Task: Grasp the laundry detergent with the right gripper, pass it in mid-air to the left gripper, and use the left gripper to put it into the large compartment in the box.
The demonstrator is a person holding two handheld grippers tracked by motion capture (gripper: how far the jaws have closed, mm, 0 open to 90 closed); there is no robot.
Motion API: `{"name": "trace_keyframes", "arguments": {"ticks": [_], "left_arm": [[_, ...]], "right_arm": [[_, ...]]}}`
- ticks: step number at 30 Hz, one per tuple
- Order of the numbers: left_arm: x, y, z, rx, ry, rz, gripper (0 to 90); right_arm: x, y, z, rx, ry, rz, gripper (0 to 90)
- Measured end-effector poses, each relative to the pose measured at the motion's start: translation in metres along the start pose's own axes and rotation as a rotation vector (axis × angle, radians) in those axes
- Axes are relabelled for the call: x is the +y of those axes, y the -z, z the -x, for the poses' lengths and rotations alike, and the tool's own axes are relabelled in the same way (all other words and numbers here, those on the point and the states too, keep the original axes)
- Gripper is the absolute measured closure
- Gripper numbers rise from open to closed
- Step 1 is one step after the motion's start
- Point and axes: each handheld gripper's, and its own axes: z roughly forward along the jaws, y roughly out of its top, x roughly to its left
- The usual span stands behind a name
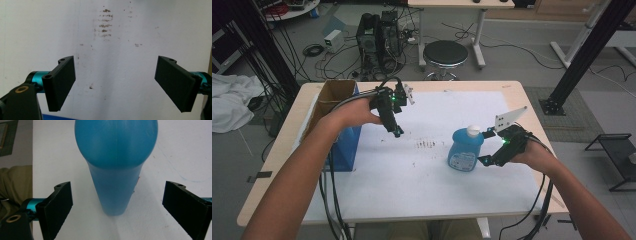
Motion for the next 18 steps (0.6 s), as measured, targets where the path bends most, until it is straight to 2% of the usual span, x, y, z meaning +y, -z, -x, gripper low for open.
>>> {"name": "trace_keyframes", "arguments": {"ticks": [2, 4, 10, 11, 14, 18], "left_arm": [[-0.001, 0.0, 0.0, 0.004, -0.004, -0.001, 16.9], [-0.001, 0.0, 0.0, 0.001, -0.001, -0.005, 16.9], [-0.002, 0.0, -0.001, 0.002, -0.002, -0.003, 16.9], [-0.002, 0.0, -0.001, 0.0, -0.002, -0.002, 16.9], [-0.002, -0.001, -0.001, 0.0, 0.001, -0.001, 16.9], [-0.002, -0.001, -0.001, 0.0, 0.001, -0.002, 16.9]], "right_arm": [[0.0, -0.003, 0.001, 0.005, 0.018, 0.02, 8.5], [0.0, -0.005, 0.0, 0.004, -0.004, 0.021, 8.5], [0.0, -0.011, 0.002, 0.013, 0.029, 0.072, 8.5], [0.0, -0.012, 0.002, 0.012, 0.028, 0.078, 8.5], [-0.001, -0.014, 0.0, 0.012, -0.013, 0.071, 8.5], [-0.002, -0.021, 0.001, 0.02, 0.003, 0.096, 8.5]]}}
